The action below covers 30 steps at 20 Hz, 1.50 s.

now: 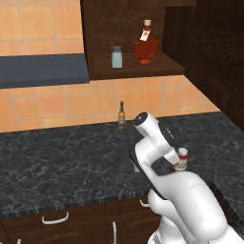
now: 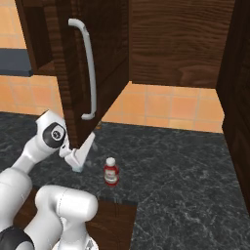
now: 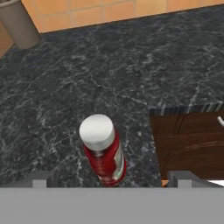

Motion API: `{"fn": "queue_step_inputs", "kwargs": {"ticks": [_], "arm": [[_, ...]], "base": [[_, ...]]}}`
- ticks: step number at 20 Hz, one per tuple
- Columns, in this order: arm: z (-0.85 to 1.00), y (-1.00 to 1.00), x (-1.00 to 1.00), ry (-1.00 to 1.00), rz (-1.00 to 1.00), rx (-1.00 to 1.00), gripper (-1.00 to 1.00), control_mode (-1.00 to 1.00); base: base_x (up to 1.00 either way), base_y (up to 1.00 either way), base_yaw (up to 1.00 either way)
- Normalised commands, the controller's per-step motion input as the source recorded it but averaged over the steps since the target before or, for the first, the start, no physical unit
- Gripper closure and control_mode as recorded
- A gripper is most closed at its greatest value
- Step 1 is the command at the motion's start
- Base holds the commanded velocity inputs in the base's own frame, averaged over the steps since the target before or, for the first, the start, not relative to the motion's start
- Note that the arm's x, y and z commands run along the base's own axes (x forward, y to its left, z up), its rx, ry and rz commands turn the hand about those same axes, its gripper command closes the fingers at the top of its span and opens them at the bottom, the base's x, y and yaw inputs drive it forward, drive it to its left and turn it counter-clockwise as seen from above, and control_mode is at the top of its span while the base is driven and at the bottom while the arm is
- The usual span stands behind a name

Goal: Put the shaker and condiment bottle from the counter next to their counterparts in the cabinet.

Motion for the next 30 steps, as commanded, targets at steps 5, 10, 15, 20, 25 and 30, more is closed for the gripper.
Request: {"fn": "queue_step_inputs", "kwargs": {"ticks": [5,10,15,20,25,30], "arm": [[-0.22,-0.06,0.00,0.00,0.00,0.01,-1.00,-1.00],[-0.21,-0.12,0.00,0.02,0.00,0.02,-1.00,-1.00],[-0.15,-0.11,0.02,0.04,0.00,0.02,-1.00,-1.00],[-0.15,-0.03,0.11,0.03,0.01,0.00,-1.00,-1.00],[-0.15,-0.02,0.18,0.01,0.02,0.00,-1.00,-1.00],[-0.09,-0.05,0.11,0.01,0.02,0.00,-1.00,-1.00]], "base": [[0.00,0.00,0.00],[0.00,0.00,0.00],[0.00,0.00,0.00],[0.00,0.00,0.00],[0.00,0.00,0.00],[0.00,0.00,0.00]]}}
